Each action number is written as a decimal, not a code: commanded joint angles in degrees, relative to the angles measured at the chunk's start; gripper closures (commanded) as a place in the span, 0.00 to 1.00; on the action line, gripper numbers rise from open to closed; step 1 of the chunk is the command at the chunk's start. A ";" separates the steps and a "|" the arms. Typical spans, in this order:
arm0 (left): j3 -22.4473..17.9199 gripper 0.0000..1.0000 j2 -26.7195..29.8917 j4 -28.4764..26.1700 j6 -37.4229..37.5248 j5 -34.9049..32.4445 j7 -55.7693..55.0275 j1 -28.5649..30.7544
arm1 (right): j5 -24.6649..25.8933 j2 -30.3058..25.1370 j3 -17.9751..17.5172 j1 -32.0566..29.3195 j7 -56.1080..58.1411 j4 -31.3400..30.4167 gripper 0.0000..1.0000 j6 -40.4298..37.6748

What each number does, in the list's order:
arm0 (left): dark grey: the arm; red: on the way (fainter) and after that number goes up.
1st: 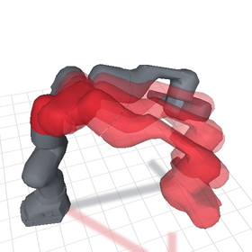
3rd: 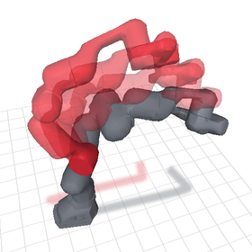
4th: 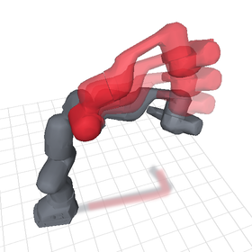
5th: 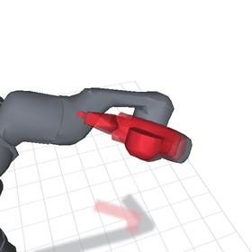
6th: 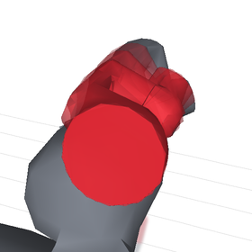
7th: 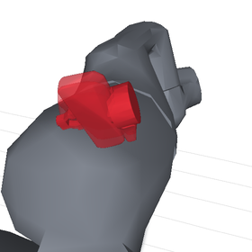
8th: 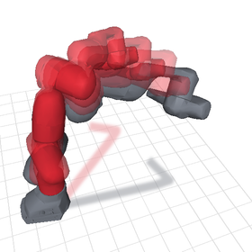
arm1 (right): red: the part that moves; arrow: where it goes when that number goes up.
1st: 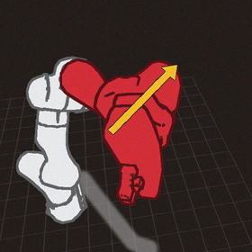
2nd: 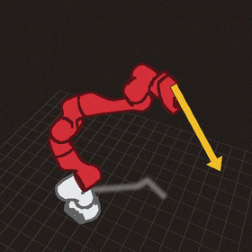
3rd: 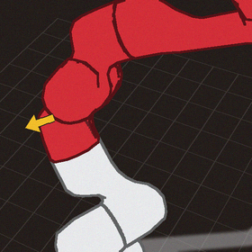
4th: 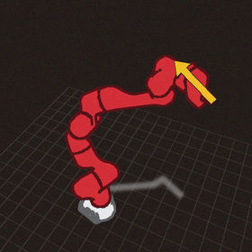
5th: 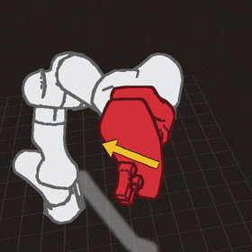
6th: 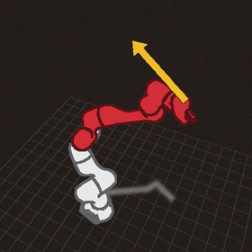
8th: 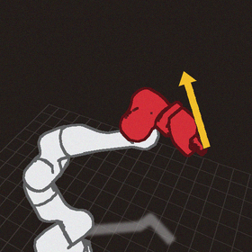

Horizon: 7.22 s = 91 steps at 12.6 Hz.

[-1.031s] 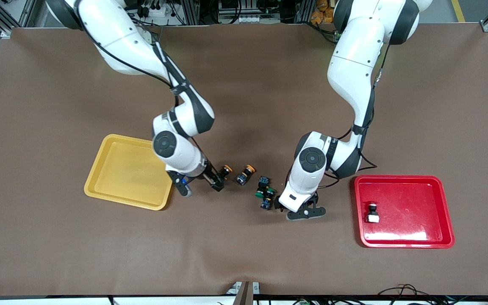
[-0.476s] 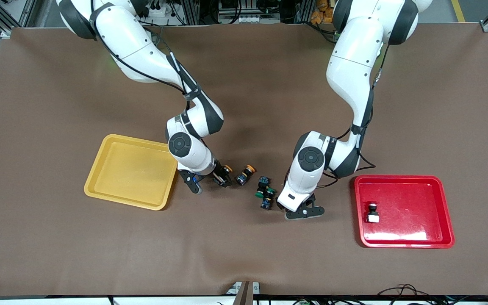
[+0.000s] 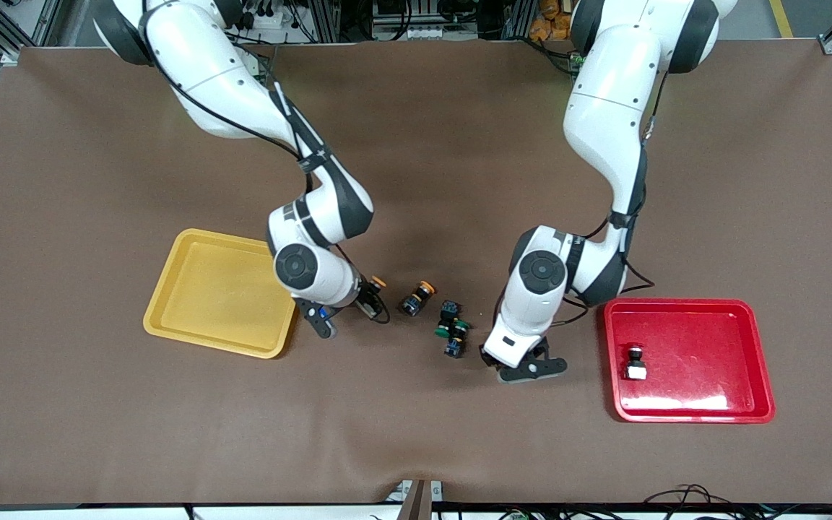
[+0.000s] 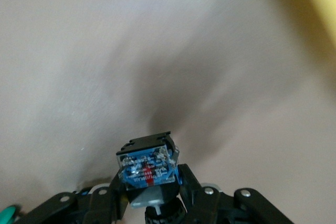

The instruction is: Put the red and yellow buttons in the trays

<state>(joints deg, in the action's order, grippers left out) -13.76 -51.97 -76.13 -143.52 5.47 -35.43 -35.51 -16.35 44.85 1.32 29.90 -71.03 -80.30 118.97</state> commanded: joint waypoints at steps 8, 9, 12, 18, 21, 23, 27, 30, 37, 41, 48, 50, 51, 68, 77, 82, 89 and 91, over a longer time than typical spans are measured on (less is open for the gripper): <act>-0.22 1.00 7.06 -1.47 0.61 -0.28 11.50 15.98 | 1.24 -4.60 19.68 -8.26 48.92 -2.49 1.00 -20.80; 0.04 1.00 7.06 -1.91 0.69 -0.28 14.83 17.82 | 1.24 -4.51 19.69 -9.93 52.02 -4.32 1.00 -19.23; -0.04 1.00 7.06 -2.09 8.49 -0.19 24.77 21.96 | 1.32 -4.68 20.47 -10.73 54.25 -7.68 0.65 -16.75; 2.24 1.00 6.27 -1.74 15.52 1.21 32.27 29.09 | -3.92 -5.12 21.00 -9.51 53.19 -7.42 0.00 -19.82; 2.68 0.79 6.44 -0.86 19.24 1.39 33.32 29.53 | -11.94 -5.38 20.92 -6.88 47.25 -7.07 0.00 -21.32; 2.51 0.00 6.62 -0.86 19.15 1.39 33.67 29.44 | -15.70 -5.56 20.30 -4.68 41.27 -6.28 0.00 -21.15; 2.86 0.00 7.06 -0.86 19.15 7.25 34.11 31.20 | -23.81 -5.38 19.78 2.25 27.66 -4.52 0.00 -15.73; 2.68 0.00 8.02 -0.68 18.89 7.63 36.49 31.03 | -23.29 -4.68 14.35 4.55 14.39 -1.63 0.00 -5.89; 2.33 0.00 19.79 -1.30 21.77 6.84 37.37 30.77 | -22.93 1.81 9.76 11.41 7.15 -1.53 0.00 17.32; 2.68 0.00 27.60 -1.39 30.90 -0.37 37.72 29.36 | -22.85 4.72 8.44 13.08 4.85 -0.48 0.02 19.99; 3.47 0.00 37.72 -1.65 44.27 -4.41 31.31 26.11 | -22.76 8.42 8.44 15.02 5.03 0.93 0.97 24.21; 3.56 0.00 39.92 -2.61 45.77 -4.41 31.04 25.67 | -22.67 7.19 8.52 14.32 5.29 0.93 1.00 23.42; 4.00 0.00 41.58 -3.66 45.96 -4.41 31.04 25.75 | -22.50 5.44 8.87 13.97 5.38 0.84 1.00 21.07; 5.06 0.00 50.74 -13.43 44.64 -5.47 32.01 26.37 | -17.57 2.44 35.95 4.55 47.57 3.83 0.00 -29.14; 5.15 0.00 50.83 -13.51 44.73 -5.55 31.22 26.37 | -17.14 1.82 28.39 -7.91 59.53 29.30 0.00 -46.80; 5.15 0.00 50.83 -13.60 44.90 -5.55 31.22 26.28 | -7.82 -5.72 27.69 -8.54 82.19 29.32 0.00 -46.81; 5.15 0.00 50.83 -13.69 44.90 -5.47 31.22 26.46 | 14.68 -25.04 -1.23 -21.02 67.14 17.22 0.00 -46.28; 5.15 0.00 50.74 -13.69 44.90 -5.47 31.48 26.46 | 14.77 -29.10 -7.68 -28.17 63.92 13.34 0.00 -46.46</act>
<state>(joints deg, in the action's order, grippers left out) -9.13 -2.83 -88.28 -97.98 1.39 -3.41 -9.28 -2.93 21.84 0.67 8.78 -3.70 -58.89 71.22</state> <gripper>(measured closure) 0.000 0.000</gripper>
